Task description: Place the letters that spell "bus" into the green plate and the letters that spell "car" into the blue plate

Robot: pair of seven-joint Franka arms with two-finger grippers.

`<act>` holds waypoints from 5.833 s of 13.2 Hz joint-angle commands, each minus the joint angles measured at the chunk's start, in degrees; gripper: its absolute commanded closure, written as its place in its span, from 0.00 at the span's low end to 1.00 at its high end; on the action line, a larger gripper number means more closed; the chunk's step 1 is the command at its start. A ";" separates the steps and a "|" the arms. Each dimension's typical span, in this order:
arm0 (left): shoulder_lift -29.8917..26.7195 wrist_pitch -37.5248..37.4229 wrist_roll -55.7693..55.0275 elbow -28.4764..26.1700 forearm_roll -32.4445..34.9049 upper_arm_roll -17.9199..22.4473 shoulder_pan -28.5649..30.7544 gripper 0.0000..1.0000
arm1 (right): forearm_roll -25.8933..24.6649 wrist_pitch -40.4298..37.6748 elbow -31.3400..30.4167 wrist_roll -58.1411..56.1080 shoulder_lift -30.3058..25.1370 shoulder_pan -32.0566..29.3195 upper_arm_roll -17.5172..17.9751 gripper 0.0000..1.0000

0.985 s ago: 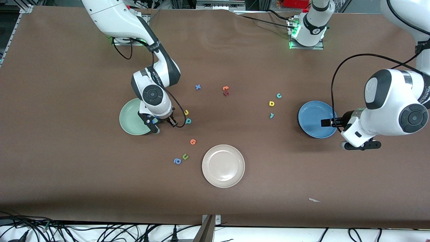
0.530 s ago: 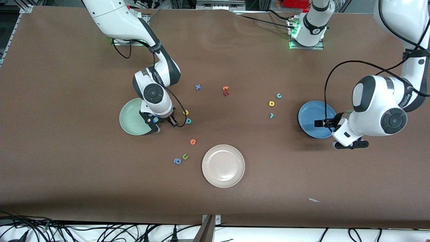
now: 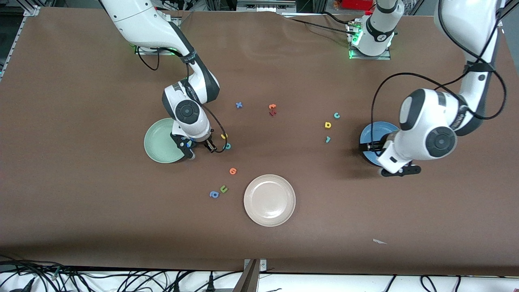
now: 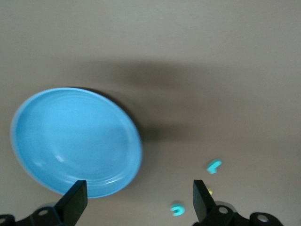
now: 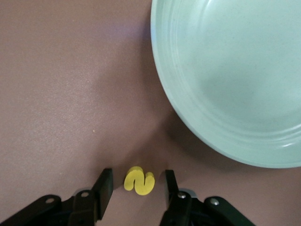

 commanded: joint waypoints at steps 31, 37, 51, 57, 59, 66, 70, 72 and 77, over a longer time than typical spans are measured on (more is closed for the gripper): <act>4.16 28.93 -23.74 -19.19 9.61 -6.86 -4.74 0.32 | 2.65 -18.51 7.19 -21.56 -5.09 -6.78 0.86 0.00; 4.25 29.02 -23.83 -19.28 9.52 -6.95 -4.83 0.58 | 3.27 -17.28 15.35 -25.45 1.39 -5.91 5.95 0.00; 4.25 28.31 -23.92 -18.85 9.44 -6.95 -4.83 1.00 | 1.95 -8.49 16.35 -25.79 8.36 -0.54 5.61 0.40; -2.77 19.81 -20.60 -17.71 8.04 -7.48 -2.02 1.00 | 1.42 -8.48 15.64 -25.71 9.24 -0.28 5.52 0.48; -5.41 13.14 -13.15 -16.39 2.87 -7.48 0.09 1.00 | 1.42 -8.57 15.73 -25.79 8.80 -0.54 5.43 0.77; -5.87 4.76 8.24 -18.22 2.75 -7.13 10.72 1.00 | 1.42 -14.44 16.08 -26.32 4.06 -0.63 2.81 0.90; -1.56 5.72 8.43 -18.32 8.28 -7.04 11.96 1.00 | 1.24 -24.89 14.34 -35.61 -1.03 -0.72 -2.11 0.90; 0.02 7.39 8.51 -18.32 8.82 -7.13 12.49 1.00 | 1.24 -24.66 7.33 -40.62 -5.94 -0.72 -4.75 0.90; -0.84 6.52 9.22 -17.36 8.21 -7.48 13.28 0.01 | 1.51 -11.07 -14.03 -56.18 -12.91 -0.72 -12.40 0.89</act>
